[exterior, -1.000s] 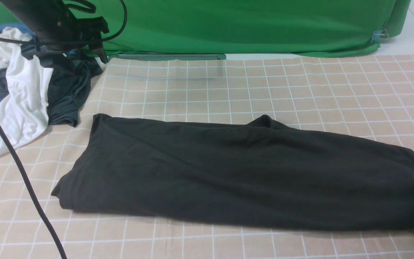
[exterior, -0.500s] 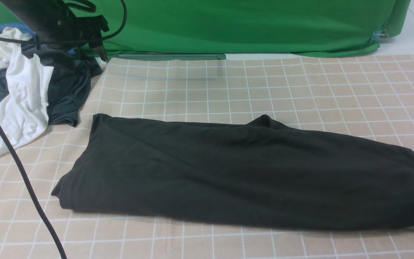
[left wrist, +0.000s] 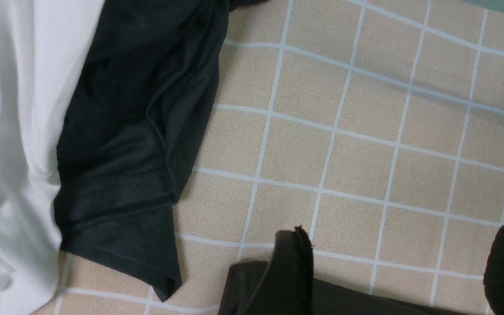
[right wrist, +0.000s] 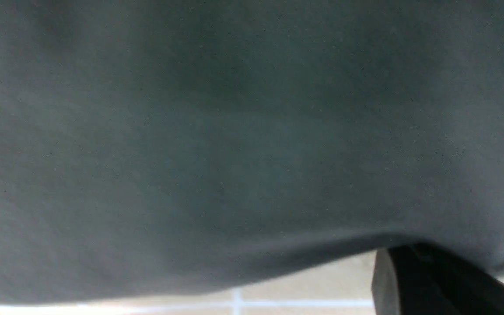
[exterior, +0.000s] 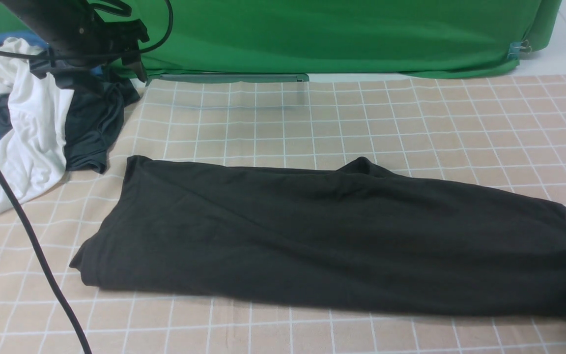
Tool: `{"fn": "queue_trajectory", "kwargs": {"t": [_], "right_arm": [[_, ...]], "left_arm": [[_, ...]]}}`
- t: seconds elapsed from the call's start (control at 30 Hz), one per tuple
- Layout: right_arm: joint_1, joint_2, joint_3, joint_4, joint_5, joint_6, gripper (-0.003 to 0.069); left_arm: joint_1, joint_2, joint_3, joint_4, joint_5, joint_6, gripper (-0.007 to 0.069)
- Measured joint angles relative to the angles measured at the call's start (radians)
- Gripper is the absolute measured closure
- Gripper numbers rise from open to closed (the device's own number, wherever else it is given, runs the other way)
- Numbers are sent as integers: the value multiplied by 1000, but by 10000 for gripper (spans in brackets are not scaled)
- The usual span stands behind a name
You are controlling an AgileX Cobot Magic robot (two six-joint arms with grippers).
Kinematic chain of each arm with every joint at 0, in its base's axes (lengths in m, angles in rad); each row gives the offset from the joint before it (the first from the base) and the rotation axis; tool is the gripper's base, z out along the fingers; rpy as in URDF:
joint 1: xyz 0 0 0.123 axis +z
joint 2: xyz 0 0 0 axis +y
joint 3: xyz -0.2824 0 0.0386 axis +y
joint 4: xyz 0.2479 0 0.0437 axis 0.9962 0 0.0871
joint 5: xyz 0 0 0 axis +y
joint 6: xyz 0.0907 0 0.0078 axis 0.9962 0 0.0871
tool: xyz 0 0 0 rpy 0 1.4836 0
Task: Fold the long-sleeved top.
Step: Use the right arm to clamp the right edge of the fabric
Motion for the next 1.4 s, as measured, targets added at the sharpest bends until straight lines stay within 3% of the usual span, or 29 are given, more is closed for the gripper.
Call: {"fn": "queue_trajectory", "kwargs": {"t": [0.3, 0.37, 0.43, 0.47, 0.5, 0.53, 0.57, 0.67, 1.17, 1.4], "right_arm": [[-36, -148, -235, 29, 146, -10, 607], [-36, -149, -260, 57, 149, -25, 543], [-36, -124, -268, 70, 154, -27, 386], [-36, -110, -268, 72, 154, -27, 342], [-36, -85, -268, 74, 149, -27, 242], [-36, -81, -268, 77, 149, -27, 242], [-36, -51, -268, 86, 133, -27, 151], [-36, 3, -268, 102, 84, -27, 77], [-36, 167, -240, 102, 11, -27, 49], [-26, 168, -236, 125, -5, -32, 134]], "left_arm": [[0, 0, 0, 0, -4, 0, 83], [0, 0, 0, 0, -14, 0, 83], [0, 0, 0, 0, -20, 0, 83], [0, 0, 0, 0, -21, 0, 83], [0, 0, 0, 0, -21, 0, 83], [0, 0, 0, 0, -21, 0, 83], [0, 0, 0, 0, -21, 0, 83], [0, 0, 0, 0, -21, 0, 83], [0, 0, 0, -1, -38, 0, 83], [0, 0, 0, -1, -59, 0, 83]]}}
